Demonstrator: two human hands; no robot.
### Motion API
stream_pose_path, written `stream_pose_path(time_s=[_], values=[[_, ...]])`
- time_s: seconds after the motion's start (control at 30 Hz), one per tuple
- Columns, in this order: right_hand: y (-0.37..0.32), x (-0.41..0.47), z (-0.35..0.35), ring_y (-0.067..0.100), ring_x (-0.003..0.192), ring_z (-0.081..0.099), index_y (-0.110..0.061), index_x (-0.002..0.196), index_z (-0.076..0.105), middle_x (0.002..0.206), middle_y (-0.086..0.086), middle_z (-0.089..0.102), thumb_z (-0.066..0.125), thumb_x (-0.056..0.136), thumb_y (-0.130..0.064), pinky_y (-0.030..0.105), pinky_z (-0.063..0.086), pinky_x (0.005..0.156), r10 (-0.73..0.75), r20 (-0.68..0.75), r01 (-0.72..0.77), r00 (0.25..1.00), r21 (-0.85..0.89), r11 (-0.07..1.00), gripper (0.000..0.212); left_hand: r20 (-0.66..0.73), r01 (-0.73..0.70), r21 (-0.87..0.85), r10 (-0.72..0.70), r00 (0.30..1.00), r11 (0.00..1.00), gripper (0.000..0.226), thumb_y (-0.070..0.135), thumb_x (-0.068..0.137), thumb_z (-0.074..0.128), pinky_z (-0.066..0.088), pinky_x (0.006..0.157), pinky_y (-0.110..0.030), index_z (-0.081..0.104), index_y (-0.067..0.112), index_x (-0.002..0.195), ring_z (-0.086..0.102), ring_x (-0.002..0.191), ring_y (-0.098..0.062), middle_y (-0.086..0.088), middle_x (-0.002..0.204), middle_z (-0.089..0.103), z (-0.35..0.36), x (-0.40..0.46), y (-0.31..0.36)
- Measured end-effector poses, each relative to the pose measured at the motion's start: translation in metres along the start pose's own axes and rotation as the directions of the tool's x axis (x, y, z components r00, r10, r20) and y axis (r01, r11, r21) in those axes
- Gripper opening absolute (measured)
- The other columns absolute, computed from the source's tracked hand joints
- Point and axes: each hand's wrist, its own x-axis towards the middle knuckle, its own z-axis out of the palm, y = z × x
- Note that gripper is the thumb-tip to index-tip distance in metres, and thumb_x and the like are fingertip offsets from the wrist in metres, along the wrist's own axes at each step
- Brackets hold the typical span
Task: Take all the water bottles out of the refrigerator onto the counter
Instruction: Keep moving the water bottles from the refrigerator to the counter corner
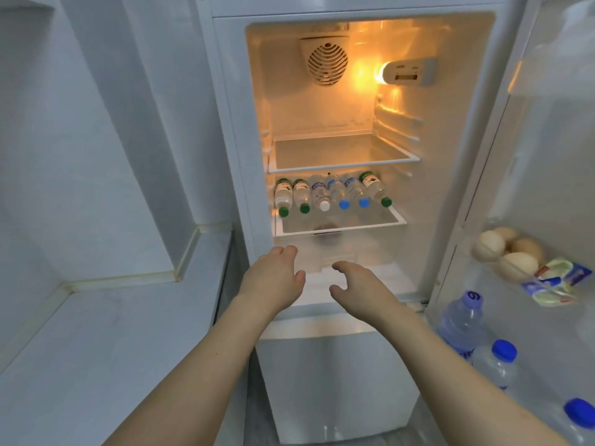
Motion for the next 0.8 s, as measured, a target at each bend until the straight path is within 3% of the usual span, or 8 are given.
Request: stream_pose_path(time_s=[0.27, 0.4, 0.5, 0.63, 0.8], values=[[0.025, 0.075, -0.011, 0.019, 0.132, 0.043, -0.016, 0.144, 0.039, 0.145, 0.003, 0.045, 0.051, 0.094, -0.026, 0.032, 0.036, 0.107, 0.037, 0.004, -0.037, 0.999, 0.049, 0.998, 0.052, 0.041, 0.073, -0.116, -0.069, 0.997, 0.991, 0.049, 0.036, 0.093, 0.05, 0.049, 0.086, -0.034, 0.042, 0.016, 0.136, 0.055, 0.112, -0.024, -0.005, 0.133, 0.052, 0.018, 0.084, 0.001], [0.035, 0.127, -0.021, 0.022, 0.126, 0.048, -0.015, 0.141, 0.043, 0.14, 0.004, 0.05, 0.052, 0.093, -0.025, 0.031, 0.039, 0.103, 0.056, 0.008, -0.057, 0.998, 0.087, 0.995, 0.05, 0.075, 0.216, -0.225, -0.204, 0.976, 0.95, 0.041, 0.034, 0.092, 0.052, 0.046, 0.075, -0.029, 0.048, 0.015, 0.128, 0.055, 0.096, -0.02, -0.005, 0.122, 0.058, 0.034, 0.139, 0.001], [0.041, 0.163, -0.024, 0.023, 0.116, 0.053, -0.018, 0.135, 0.049, 0.131, 0.005, 0.055, 0.052, 0.092, -0.023, 0.028, 0.042, 0.093, 0.052, -0.007, -0.051, 0.999, 0.119, 0.992, 0.044, 0.08, 0.297, -0.251, -0.287, 0.955, 0.921, 0.035, 0.032, 0.092, 0.05, 0.048, 0.078, -0.031, 0.05, 0.013, 0.121, 0.057, 0.099, -0.025, -0.007, 0.118, 0.06, 0.046, 0.177, -0.002], [0.051, 0.215, -0.02, 0.022, 0.105, 0.054, -0.019, 0.127, 0.055, 0.125, 0.004, 0.057, 0.051, 0.09, -0.021, 0.028, 0.043, 0.088, 0.074, 0.018, -0.076, 0.997, 0.223, 0.972, 0.037, 0.067, 0.401, -0.21, -0.396, 0.916, 0.892, 0.035, 0.03, 0.094, 0.046, 0.041, 0.072, -0.03, 0.046, 0.008, 0.122, 0.056, 0.103, -0.027, -0.01, 0.118, 0.058, 0.061, 0.226, -0.013], [0.06, 0.261, -0.005, 0.022, 0.094, 0.055, -0.016, 0.114, 0.059, 0.112, 0.006, 0.059, 0.053, 0.09, -0.02, 0.028, 0.043, 0.08, 0.138, 0.069, -0.153, 0.988, 0.31, 0.938, 0.025, 0.048, 0.509, -0.194, -0.51, 0.859, 0.839, 0.037, 0.027, 0.091, 0.049, 0.045, 0.086, -0.037, 0.047, 0.008, 0.122, 0.056, 0.11, -0.033, -0.013, 0.122, 0.057, 0.09, 0.277, -0.034]])
